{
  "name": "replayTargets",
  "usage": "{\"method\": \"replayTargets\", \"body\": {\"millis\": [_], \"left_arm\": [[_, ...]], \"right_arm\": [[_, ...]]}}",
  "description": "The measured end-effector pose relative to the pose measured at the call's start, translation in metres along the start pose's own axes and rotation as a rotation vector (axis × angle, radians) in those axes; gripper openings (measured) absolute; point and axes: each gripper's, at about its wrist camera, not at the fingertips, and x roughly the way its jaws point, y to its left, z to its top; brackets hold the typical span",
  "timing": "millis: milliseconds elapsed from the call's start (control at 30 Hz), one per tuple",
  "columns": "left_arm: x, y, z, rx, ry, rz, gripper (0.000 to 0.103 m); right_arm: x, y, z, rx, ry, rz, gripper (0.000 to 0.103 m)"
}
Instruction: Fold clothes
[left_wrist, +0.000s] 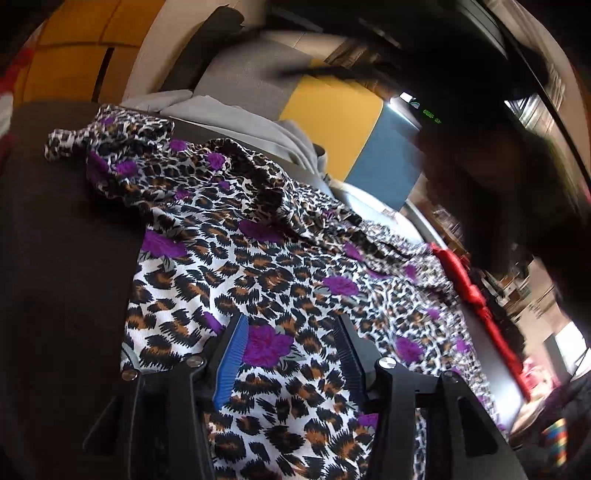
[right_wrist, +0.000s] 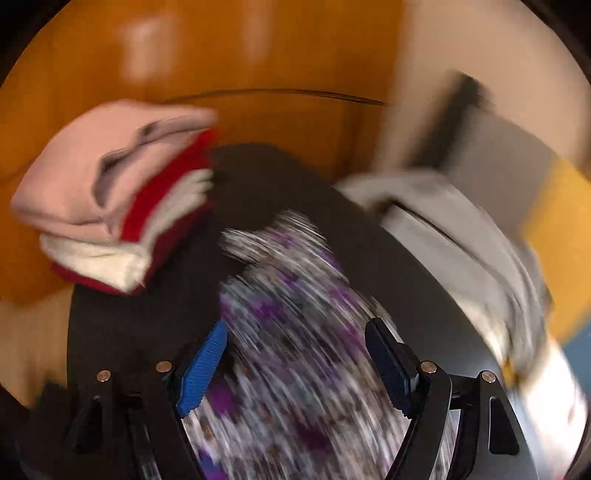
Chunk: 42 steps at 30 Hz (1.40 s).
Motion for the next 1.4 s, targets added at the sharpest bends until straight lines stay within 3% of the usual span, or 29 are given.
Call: {"method": "replayTargets", "body": {"millis": [167,300,333,367,400,467,600,800,867,1000,1100,1133,1167,1233,1400], "left_arm": [[0.001,0.003,-0.001,-0.023,-0.010,-0.043,0.049],[0.001,0.004,-0.001,-0.033,-0.015,-0.062,0.050],[0.002,0.004,-0.001,-0.033,-0.015,-0.065,0.050],[0.002,0.004,-0.001,-0.034,-0.016,-0.067,0.050],[0.002,0.004,-0.001,-0.035,-0.016,-0.068,0.050],[0.002,0.004,-0.002,-0.034,-0.017,-0.069,0.050],[0.003,0.002,-0.003,-0.031,-0.016,-0.063,0.050],[0.005,-0.002,-0.003,-0.020,-0.009,-0.048,0.050],[0.006,-0.003,-0.003,-0.016,-0.006,-0.042,0.050],[0.007,-0.005,0.000,-0.019,0.013,-0.027,0.050],[0.008,-0.005,0.011,-0.047,0.081,-0.020,0.050],[0.007,-0.003,0.016,-0.077,0.099,-0.030,0.050],[0.004,0.002,0.020,-0.121,0.104,-0.046,0.051],[-0.004,0.015,0.026,-0.205,0.098,-0.074,0.051],[-0.014,0.046,0.037,-0.382,0.075,-0.102,0.054]], "right_arm": [[0.093,0.040,0.061,-0.159,0.078,0.104,0.078],[0.157,0.053,0.070,-0.206,0.192,0.073,0.075],[0.172,0.054,0.071,-0.213,0.227,0.053,0.064],[0.177,0.052,0.069,-0.184,0.246,0.049,0.031],[0.183,0.049,0.068,-0.155,0.264,0.045,0.014],[0.184,0.044,0.067,-0.105,0.273,0.040,0.006],[0.133,0.025,0.073,-0.014,0.162,0.045,0.006],[0.006,-0.033,0.064,0.185,-0.037,-0.016,0.006],[-0.042,-0.051,0.045,0.265,-0.099,-0.035,0.006],[-0.106,-0.090,-0.014,0.461,-0.154,-0.055,0.006],[-0.117,-0.126,-0.075,0.659,-0.129,-0.088,0.013],[-0.118,-0.142,-0.105,0.749,-0.123,-0.073,0.021],[-0.117,-0.151,-0.126,0.801,-0.119,-0.085,0.039],[-0.116,-0.159,-0.171,0.896,-0.108,-0.087,0.053],[-0.115,-0.151,-0.254,1.046,-0.120,-0.038,0.053]]}}
